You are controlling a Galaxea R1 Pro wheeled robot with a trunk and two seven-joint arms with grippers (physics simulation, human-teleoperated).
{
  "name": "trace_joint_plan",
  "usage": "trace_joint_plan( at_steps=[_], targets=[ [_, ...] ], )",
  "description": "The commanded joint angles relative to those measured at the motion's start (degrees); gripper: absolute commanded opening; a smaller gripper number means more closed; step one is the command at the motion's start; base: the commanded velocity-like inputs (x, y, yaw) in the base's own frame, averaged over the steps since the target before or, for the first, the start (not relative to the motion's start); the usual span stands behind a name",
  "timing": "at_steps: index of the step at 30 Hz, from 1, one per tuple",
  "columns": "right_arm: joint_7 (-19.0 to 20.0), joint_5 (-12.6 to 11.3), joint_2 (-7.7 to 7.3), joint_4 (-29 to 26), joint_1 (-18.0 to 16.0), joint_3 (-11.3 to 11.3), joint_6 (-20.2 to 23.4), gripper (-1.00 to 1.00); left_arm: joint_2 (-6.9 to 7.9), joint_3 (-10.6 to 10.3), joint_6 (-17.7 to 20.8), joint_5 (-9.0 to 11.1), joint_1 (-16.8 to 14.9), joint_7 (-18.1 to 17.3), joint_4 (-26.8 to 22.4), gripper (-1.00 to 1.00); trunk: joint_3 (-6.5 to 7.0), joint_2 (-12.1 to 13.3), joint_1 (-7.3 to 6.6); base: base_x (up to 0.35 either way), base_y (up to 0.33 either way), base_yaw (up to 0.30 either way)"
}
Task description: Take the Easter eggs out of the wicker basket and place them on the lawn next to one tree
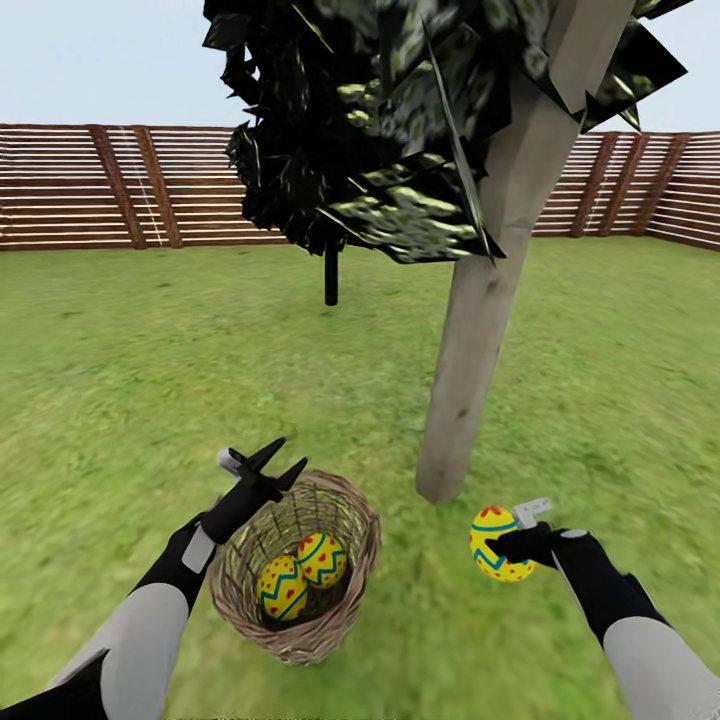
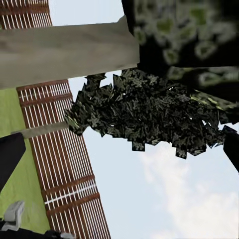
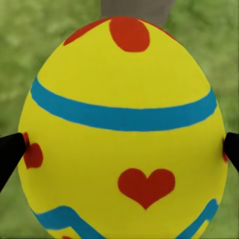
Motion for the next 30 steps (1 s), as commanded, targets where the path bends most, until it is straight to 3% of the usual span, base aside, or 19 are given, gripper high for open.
trace_joint_plan(
  at_steps=[1, 5, 7, 12, 19, 30],
  targets=[
    [0.55, 0.53, 0.08, 0.19, -0.02, -0.19, 0.16, -1.00, -0.05, 0.23, 0.59, -0.22, -0.04, -0.21, -0.04, 1.00, -0.23, -0.42, 0.21, 0.000, -0.001, 0.048],
    [0.59, 0.51, 0.21, 0.45, -0.02, -0.16, 0.09, -1.00, -0.18, 0.01, 0.87, -0.21, 0.03, -0.18, -0.03, 1.00, -0.95, -2.03, 1.09, 0.000, 0.000, 0.010],
    [0.59, 0.46, 0.24, 0.47, -0.02, -0.19, 0.07, -1.00, -0.53, -1.43, 0.97, -0.21, 0.04, -0.14, -0.04, 1.00, -1.31, -2.83, 1.53, 0.000, 0.000, 0.001],
    [0.59, 0.44, 0.24, 0.42, -0.02, -0.20, 0.07, -1.00, -0.69, -2.29, 0.91, -0.14, 0.05, -0.20, 0.00, 1.00, -1.31, -2.83, 1.53, 0.000, -0.022, 0.001],
    [0.50, 0.53, 0.33, 0.38, -0.02, -0.13, 0.16, -1.00, -1.56, -2.33, 0.85, -0.04, 0.05, -0.15, 0.11, 1.00, -1.31, -2.83, 1.53, 0.000, -0.311, 0.249],
    [0.51, 0.44, 0.33, 0.38, -0.02, -0.22, 0.07, -1.00, -1.60, -2.26, 0.92, -0.04, 0.05, -0.19, 0.13, 1.00, -1.31, -2.83, 1.53, 0.000, -0.348, 0.292]
  ],
)
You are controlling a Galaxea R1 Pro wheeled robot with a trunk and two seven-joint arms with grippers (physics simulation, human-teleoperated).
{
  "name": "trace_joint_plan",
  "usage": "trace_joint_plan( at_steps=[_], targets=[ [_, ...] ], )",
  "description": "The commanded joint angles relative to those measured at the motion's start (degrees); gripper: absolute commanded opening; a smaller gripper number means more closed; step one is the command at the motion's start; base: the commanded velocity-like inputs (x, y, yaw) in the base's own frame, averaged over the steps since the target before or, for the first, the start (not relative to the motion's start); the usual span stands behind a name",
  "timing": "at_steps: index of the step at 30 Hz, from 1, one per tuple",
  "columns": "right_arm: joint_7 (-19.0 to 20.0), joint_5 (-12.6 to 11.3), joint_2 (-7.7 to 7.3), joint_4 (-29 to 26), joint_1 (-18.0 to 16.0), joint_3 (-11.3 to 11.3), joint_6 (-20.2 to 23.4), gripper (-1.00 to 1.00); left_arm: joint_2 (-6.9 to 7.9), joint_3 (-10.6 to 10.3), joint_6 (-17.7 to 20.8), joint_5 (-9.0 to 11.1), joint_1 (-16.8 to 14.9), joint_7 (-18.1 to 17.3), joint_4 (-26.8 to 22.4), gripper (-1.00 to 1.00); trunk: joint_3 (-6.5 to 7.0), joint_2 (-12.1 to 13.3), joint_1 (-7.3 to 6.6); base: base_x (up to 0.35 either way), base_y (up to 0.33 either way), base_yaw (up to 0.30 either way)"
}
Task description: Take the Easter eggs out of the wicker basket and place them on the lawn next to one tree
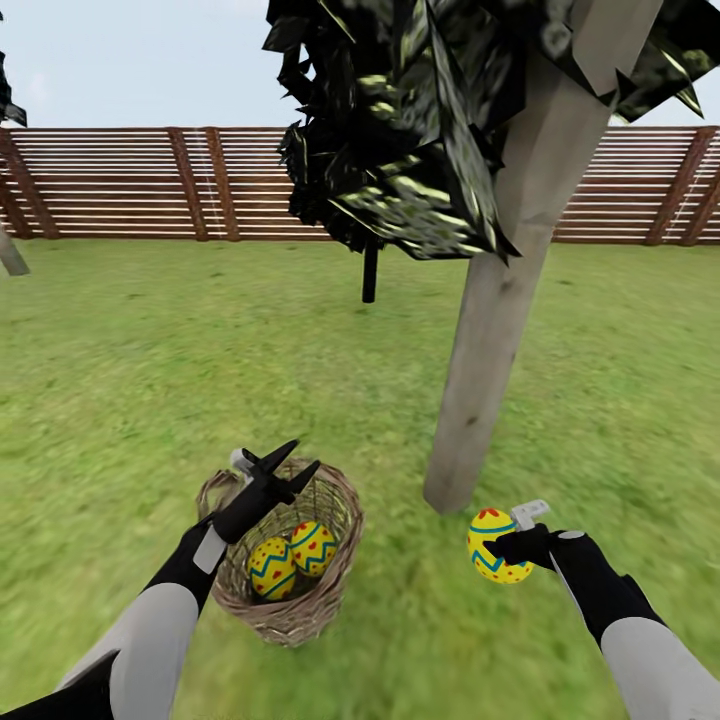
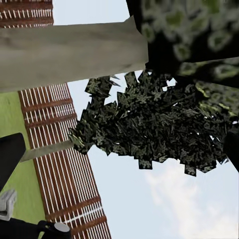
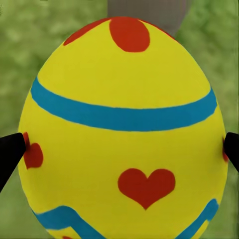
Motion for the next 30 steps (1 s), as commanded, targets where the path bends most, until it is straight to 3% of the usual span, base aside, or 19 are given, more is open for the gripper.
trace_joint_plan(
  at_steps=[1, 10, 14, 21, 25, 26, 29, 30],
  targets=[
    [0.49, 0.59, 0.03, -0.10, 0.00, -0.26, 0.12, -1.00, -0.03, 0.25, 0.61, -0.26, -0.05, -0.22, -0.05, 1.00, -0.05, -0.02, -0.01, 0.000, -0.347, 0.292],
    [0.48, 0.59, 0.03, -0.09, 0.00, -0.26, 0.12, -1.00, 0.00, 0.25, 0.58, -0.17, -0.03, -0.31, -0.05, 1.00, -0.05, -0.02, -0.01, 0.000, -0.297, 0.292],
    [0.56, 0.57, 0.42, -0.03, 0.00, -0.25, 0.12, -1.00, 0.49, 0.37, 0.47, -0.09, 0.04, -0.68, 2.16, 1.00, -0.05, -0.02, -0.01, 0.000, -0.024, 0.292],
    [0.48, 0.75, 1.81, 0.04, 0.00, -0.26, 0.13, -1.00, 0.77, 0.51, 0.44, -0.08, 0.04, -3.31, 2.31, 1.00, -0.05, -0.02, -0.01, 0.000, -0.001, 0.292],
    [0.48, 0.76, 1.87, 0.07, 0.00, -0.26, 0.12, -1.00, 0.85, 0.58, 0.45, -0.08, 0.04, -4.12, 1.94, 1.00, -0.05, -0.02, -0.01, 0.000, 0.000, 0.244],
    [0.48, 0.76, 1.87, 0.07, 0.00, -0.26, 0.12, -1.00, 1.17, 0.77, 0.45, -0.05, 0.04, -5.68, 1.86, 1.00, -0.05, -0.02, -0.01, 0.000, 0.000, 0.049],
    [0.49, 0.76, 1.87, 0.12, 0.00, -0.26, 0.12, -1.00, 6.92, 1.81, 0.52, 0.67, 0.46, -6.74, 2.17, 1.00, -0.05, -0.02, -0.01, 0.000, 0.000, 0.011],
    [0.49, 0.76, 1.87, 0.12, 0.00, -0.26, 0.12, -1.00, 8.11, 2.73, 0.53, 1.39, 0.55, -6.74, 2.18, 1.00, -0.05, -0.02, -0.01, 0.000, 0.000, 0.002]
  ],
)
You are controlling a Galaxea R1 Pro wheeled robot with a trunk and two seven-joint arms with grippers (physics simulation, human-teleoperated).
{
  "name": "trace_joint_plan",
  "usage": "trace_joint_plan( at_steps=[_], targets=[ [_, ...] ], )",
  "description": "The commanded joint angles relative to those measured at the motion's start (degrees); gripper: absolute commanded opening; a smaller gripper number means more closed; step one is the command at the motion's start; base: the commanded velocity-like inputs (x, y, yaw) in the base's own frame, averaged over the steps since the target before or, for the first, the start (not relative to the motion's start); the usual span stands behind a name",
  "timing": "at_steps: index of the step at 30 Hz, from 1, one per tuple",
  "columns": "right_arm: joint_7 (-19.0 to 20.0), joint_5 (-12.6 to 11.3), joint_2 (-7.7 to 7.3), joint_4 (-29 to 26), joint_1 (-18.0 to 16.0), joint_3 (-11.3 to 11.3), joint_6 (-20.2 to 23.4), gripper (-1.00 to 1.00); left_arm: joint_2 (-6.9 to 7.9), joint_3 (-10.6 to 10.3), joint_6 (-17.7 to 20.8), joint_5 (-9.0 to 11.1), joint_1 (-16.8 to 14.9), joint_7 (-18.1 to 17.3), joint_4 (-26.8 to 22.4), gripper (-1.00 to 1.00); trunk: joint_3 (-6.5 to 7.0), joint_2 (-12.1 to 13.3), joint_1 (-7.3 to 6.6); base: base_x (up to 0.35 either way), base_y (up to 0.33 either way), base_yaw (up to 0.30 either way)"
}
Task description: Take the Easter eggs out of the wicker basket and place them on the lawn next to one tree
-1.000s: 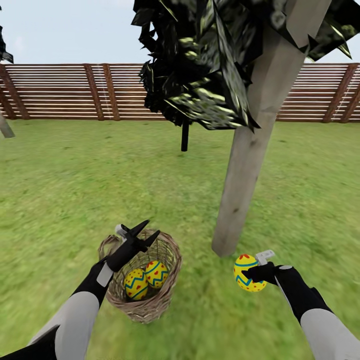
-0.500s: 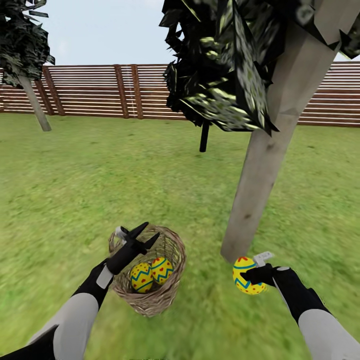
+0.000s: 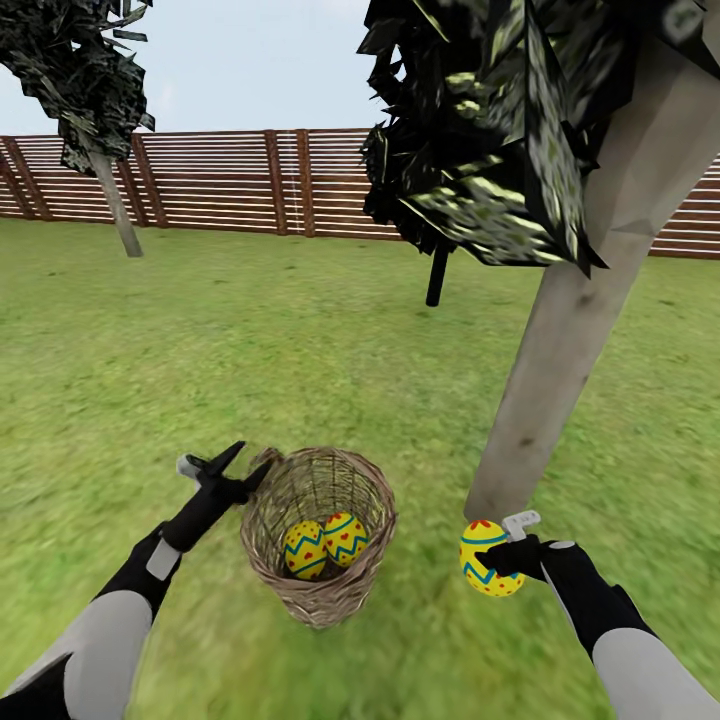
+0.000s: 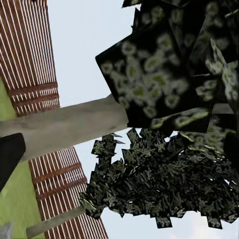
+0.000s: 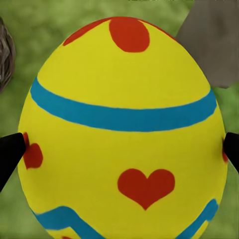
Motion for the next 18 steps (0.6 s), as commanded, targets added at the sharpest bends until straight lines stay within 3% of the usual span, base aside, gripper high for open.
trace_joint_plan(
  at_steps=[1, 3, 6, 10, 15, 18],
  targets=[
    [0.72, 0.55, 0.07, -0.13, -1.51, -0.20, -0.16, -1.00, 1.59, 0.94, 0.61, 0.44, 0.02, -0.27, -0.11, 1.00, -0.04, -0.02, -0.01, 0.000, 0.000, 0.000],
    [0.72, 0.55, 0.07, -0.11, -1.51, -0.20, -0.16, -1.00, 4.46, 1.39, 0.68, 0.83, 0.06, -0.27, -0.24, 1.00, -0.04, -0.02, -0.01, 0.000, 0.000, 0.000],
    [0.71, 0.55, 0.07, 0.72, -1.51, -0.20, -0.16, -1.00, 7.31, 1.57, 0.70, 1.00, 0.06, -0.27, -0.04, 1.00, -0.04, -0.02, -0.01, 0.000, 0.000, 0.000],
    [0.45, 0.16, 0.07, 1.10, -1.51, -0.26, -0.24, -1.00, 9.52, 1.78, 1.07, 1.06, 0.06, -0.27, -0.18, 1.00, -0.04, -0.02, -0.01, 0.000, 0.000, 0.000],
    [-2.29, -0.27, 0.35, 1.14, -1.51, -0.54, -1.51, -1.00, 10.29, 2.07, 1.55, 1.06, 0.06, -0.27, -1.35, 1.00, -0.94, -2.02, 1.09, 0.000, 0.000, 0.000],
    [-14.24, -0.43, 3.15, 2.75, -1.61, -0.55, -1.94, -1.00, 9.76, 1.89, 5.72, 1.01, 0.06, -0.27, -5.75, 1.00, -1.48, -3.23, 1.75, 0.000, 0.000, 0.000]
  ],
)
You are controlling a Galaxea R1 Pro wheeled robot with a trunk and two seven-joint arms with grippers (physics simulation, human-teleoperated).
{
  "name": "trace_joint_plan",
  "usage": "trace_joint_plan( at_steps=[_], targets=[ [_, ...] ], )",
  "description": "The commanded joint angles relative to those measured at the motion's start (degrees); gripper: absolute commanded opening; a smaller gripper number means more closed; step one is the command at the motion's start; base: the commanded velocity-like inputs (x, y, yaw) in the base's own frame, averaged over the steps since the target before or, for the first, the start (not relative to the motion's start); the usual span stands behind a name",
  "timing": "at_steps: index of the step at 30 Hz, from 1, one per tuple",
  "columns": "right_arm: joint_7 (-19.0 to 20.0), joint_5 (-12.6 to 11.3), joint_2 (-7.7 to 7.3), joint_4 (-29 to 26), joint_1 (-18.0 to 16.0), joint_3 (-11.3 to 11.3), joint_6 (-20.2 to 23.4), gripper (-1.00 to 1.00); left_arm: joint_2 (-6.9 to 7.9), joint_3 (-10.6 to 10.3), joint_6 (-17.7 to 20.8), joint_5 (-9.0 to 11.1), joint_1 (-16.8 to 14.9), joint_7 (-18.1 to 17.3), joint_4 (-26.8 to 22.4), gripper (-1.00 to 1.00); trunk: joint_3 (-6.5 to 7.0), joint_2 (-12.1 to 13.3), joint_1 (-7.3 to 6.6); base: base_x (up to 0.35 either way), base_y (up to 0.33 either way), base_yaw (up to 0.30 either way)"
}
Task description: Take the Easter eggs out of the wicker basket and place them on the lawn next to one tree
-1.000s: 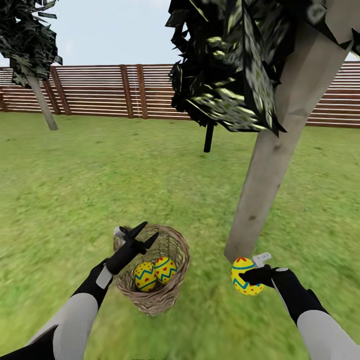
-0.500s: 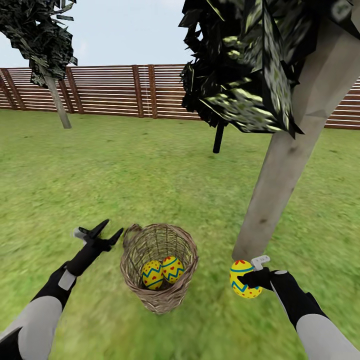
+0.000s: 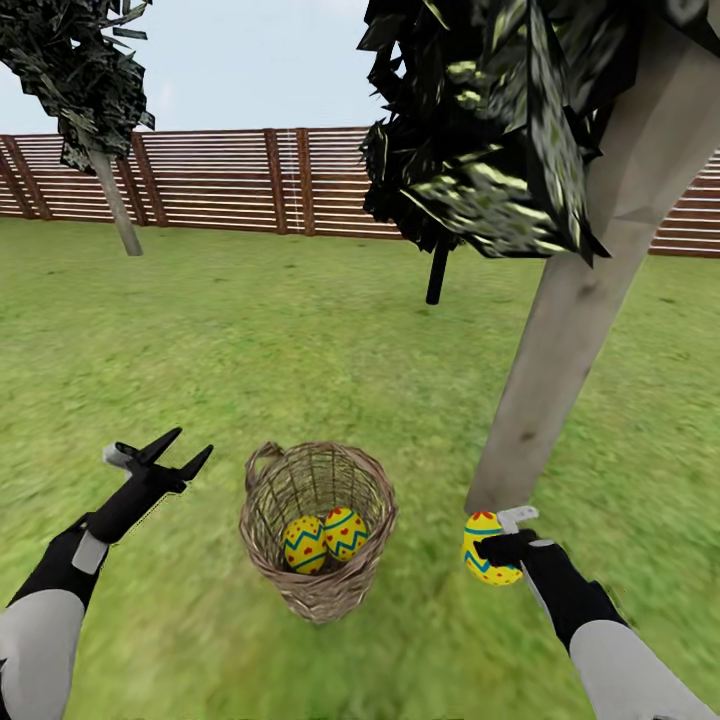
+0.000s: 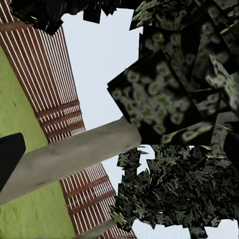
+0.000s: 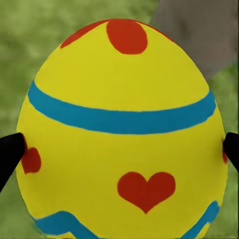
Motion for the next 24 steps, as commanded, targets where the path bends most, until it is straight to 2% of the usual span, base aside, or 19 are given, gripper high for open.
trace_joint_plan(
  at_steps=[1, 4, 7, 9, 12, 15, 18, 21, 24],
  targets=[
    [-1.92, 1.38, 0.35, 1.15, -0.13, -0.47, 0.00, -1.00, -0.16, 0.01, 1.03, -0.18, -0.02, -0.27, -1.47, 1.00, -0.23, -0.43, 0.22, 0.000, 0.000, 0.000],
    [-4.08, 1.47, 0.93, 5.78, -0.23, -0.41, -0.96, -1.00, -0.12, 0.33, 1.39, -0.12, -0.02, -0.27, -3.14, 1.00, -0.76, -1.64, 0.87, 0.000, 0.000, 0.000],
    [-4.72, 1.40, 1.57, 10.49, -0.43, -0.32, -2.56, -1.00, 1.34, 1.78, 1.65, 0.22, -0.02, -0.27, -3.72, 1.00, -1.38, -2.09, 1.16, 0.000, 0.000, 0.000],
    [-6.65, 1.39, 1.75, 14.02, -0.97, -0.30, -2.66, -1.00, 2.38, 2.43, 3.51, 1.22, -0.02, -0.27, -5.84, 1.00, -1.83, -2.11, 1.21, 0.000, 0.000, 0.000],
    [-8.98, 1.55, 2.10, 15.05, -2.06, -0.30, -2.75, -1.00, 2.59, 2.57, 4.98, 2.32, -0.02, -0.27, -7.90, 1.00, -2.49, -2.15, 1.29, 0.000, 0.000, 0.000],
    [-9.35, 1.43, 3.75, 15.49, -3.34, -0.30, -2.80, -1.00, 2.61, 2.53, 5.19, 2.49, -0.02, -0.27, -8.26, 1.00, -3.16, -2.19, 1.36, 0.000, 0.000, 0.000],
    [-10.60, 1.39, 4.51, 15.56, -4.42, -0.30, -2.83, -1.00, 2.54, 2.51, 5.21, 2.53, -0.01, -0.27, -8.24, 1.00, -3.82, -2.23, 1.44, 0.000, 0.000, 0.000],
    [-11.16, 1.39, 4.58, 15.69, -4.93, -0.30, -3.04, -1.00, 2.39, 2.43, 5.21, 2.53, -0.02, -0.27, -8.28, 1.00, -4.49, -2.27, 1.52, 0.000, 0.000, 0.000],
    [-13.86, 1.36, 4.19, 15.67, -4.98, -0.30, -7.15, -1.00, 2.15, 2.35, 5.21, 2.53, -0.02, -0.27, -8.29, 1.00, -5.15, -2.31, 1.59, 0.000, 0.000, 0.000]
  ],
)
